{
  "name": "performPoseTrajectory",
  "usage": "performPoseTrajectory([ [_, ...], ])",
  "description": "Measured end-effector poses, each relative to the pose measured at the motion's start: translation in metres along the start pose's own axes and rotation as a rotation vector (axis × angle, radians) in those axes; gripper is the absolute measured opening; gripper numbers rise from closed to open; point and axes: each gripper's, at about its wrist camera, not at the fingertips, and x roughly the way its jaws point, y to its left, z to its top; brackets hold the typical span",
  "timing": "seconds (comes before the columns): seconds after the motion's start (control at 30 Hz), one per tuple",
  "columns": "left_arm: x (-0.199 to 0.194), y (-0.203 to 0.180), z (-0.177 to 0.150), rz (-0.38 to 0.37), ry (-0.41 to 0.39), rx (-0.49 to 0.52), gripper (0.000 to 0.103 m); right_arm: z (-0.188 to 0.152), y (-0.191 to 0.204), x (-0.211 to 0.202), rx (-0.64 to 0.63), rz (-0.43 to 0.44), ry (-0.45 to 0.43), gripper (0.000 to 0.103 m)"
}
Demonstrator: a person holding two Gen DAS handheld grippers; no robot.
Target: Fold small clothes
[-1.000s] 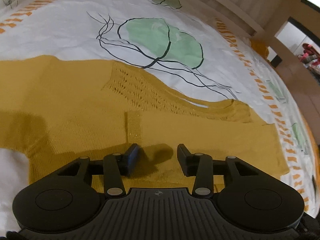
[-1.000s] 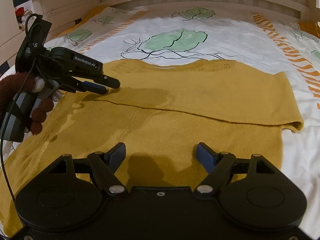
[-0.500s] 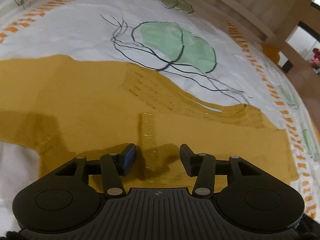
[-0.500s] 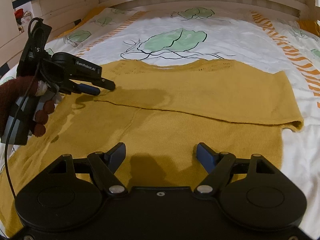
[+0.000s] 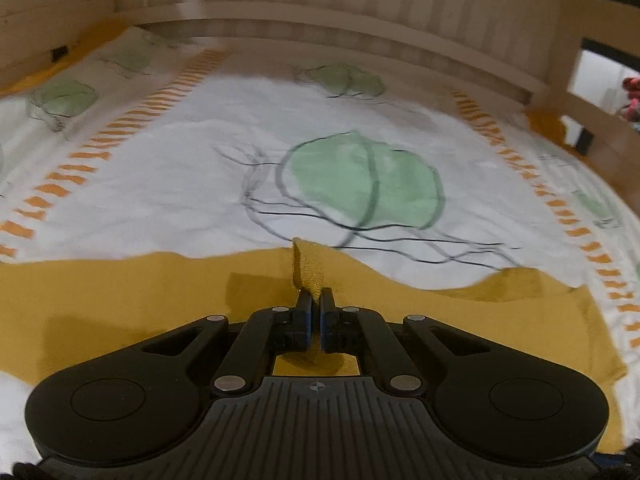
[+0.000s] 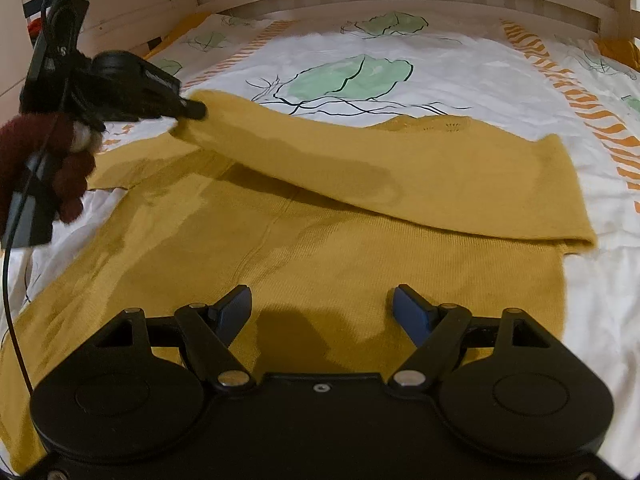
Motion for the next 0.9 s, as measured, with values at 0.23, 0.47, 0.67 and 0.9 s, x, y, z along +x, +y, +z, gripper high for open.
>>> performPoseTrajectory([
  [0.23,0.028,0.015,-0.015,0.060,0.101,0.004,0.005,0.001,-0.001,0.004,-0.007,-0.015,0.011,0.080],
  [0.47,0.040,0.020,-0.031,0.108,0.126,0.065,0.008,-0.001,0.000,0.009,-0.021,-0.036,0.030,0.088],
  [0.67,0.033,0.018,-0.037,0.080,0.102,0.121,0.032,-0.008,0.009,0.014,-0.078,-0.063,0.035,0.101],
  [0.9,0.009,0.035,-0.045,0.023,0.088,0.051,0.070,-0.019,0.011,0.015,-0.081,-0.079,-0.014,0.102],
])
